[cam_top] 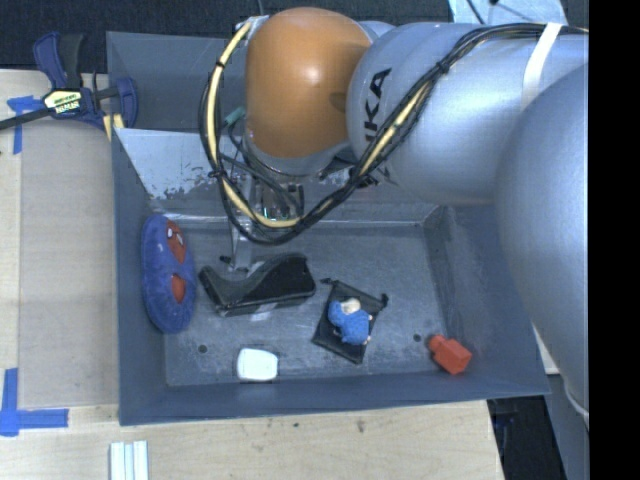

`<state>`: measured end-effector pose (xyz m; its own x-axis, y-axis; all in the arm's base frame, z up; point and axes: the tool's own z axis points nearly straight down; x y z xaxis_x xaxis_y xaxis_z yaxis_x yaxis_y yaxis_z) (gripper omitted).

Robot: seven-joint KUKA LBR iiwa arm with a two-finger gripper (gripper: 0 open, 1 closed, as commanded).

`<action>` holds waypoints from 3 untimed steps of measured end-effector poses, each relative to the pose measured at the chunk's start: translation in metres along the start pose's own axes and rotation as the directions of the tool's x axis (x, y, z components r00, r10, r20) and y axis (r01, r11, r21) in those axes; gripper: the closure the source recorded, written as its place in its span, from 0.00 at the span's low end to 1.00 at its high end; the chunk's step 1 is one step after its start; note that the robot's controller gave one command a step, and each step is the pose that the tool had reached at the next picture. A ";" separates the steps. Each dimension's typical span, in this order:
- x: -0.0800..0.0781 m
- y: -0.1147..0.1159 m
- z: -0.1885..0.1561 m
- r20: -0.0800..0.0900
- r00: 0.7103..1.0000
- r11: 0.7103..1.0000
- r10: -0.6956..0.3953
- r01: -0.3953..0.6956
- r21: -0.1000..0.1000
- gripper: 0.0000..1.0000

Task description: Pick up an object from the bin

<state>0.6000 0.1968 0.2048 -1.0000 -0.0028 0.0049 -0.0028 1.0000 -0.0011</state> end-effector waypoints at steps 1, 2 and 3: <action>0.017 0.028 0.125 0.017 0.900 0.900 -0.436 0.436 0.001 0.00; 0.020 0.026 0.130 0.007 0.899 0.899 -0.437 0.437 0.001 1.00; 0.030 0.040 0.133 0.008 0.136 0.136 -0.991 0.991 0.011 1.00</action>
Offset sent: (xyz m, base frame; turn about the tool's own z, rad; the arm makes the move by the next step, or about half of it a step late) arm -0.0218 0.0271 -0.1304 -0.4552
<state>0.5690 0.2363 0.0719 -0.1328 -0.9911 -0.0061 -0.9911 0.1329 -0.0066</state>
